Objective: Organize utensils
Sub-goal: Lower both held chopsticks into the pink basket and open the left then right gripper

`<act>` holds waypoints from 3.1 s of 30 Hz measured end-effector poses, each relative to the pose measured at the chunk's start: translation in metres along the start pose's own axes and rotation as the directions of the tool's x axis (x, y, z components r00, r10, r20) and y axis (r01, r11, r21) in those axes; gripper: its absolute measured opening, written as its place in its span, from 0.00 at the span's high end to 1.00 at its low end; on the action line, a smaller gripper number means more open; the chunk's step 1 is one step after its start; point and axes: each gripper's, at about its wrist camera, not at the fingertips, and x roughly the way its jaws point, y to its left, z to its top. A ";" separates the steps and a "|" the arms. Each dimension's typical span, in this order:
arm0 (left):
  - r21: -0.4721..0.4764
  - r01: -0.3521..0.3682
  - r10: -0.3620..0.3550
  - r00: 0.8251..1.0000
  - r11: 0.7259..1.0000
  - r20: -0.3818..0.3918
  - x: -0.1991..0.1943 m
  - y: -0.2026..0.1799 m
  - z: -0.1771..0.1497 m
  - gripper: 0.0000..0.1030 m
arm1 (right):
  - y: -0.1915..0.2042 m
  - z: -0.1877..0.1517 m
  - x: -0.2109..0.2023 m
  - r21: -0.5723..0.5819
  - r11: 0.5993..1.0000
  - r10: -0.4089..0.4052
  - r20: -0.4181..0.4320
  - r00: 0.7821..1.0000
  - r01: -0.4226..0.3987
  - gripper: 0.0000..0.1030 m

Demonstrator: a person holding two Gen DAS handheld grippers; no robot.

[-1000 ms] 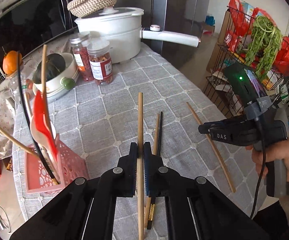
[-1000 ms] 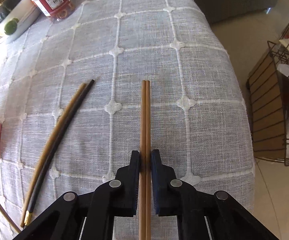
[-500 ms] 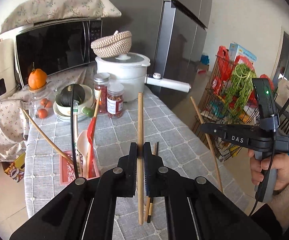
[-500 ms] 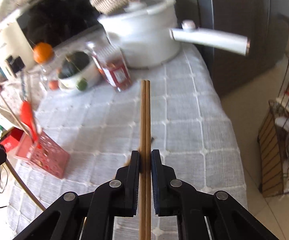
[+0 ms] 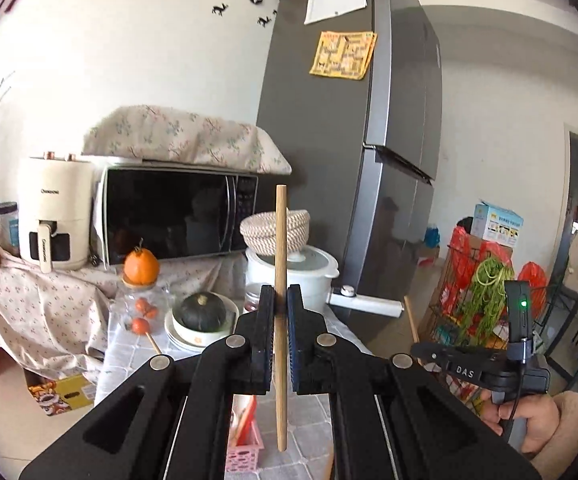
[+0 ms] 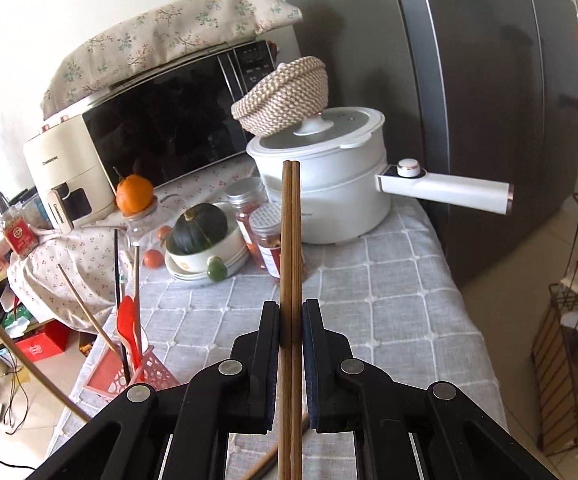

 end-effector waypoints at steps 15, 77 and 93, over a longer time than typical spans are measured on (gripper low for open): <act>0.041 -0.195 0.196 0.980 0.980 -0.024 0.062 0.042 -0.038 0.95 | 0.013 -0.007 0.007 -0.026 0.999 0.026 -0.007 1.000 -0.026 0.91; -0.064 -0.316 0.202 0.736 0.947 -0.646 0.087 0.148 -0.102 0.28 | 0.187 -0.013 0.094 0.109 0.985 -0.164 0.401 0.901 0.131 0.90; -0.025 -0.302 0.216 0.735 0.953 -0.642 0.090 0.136 -0.104 0.28 | 0.180 -0.025 0.085 0.081 0.992 -0.122 0.325 0.938 0.101 0.72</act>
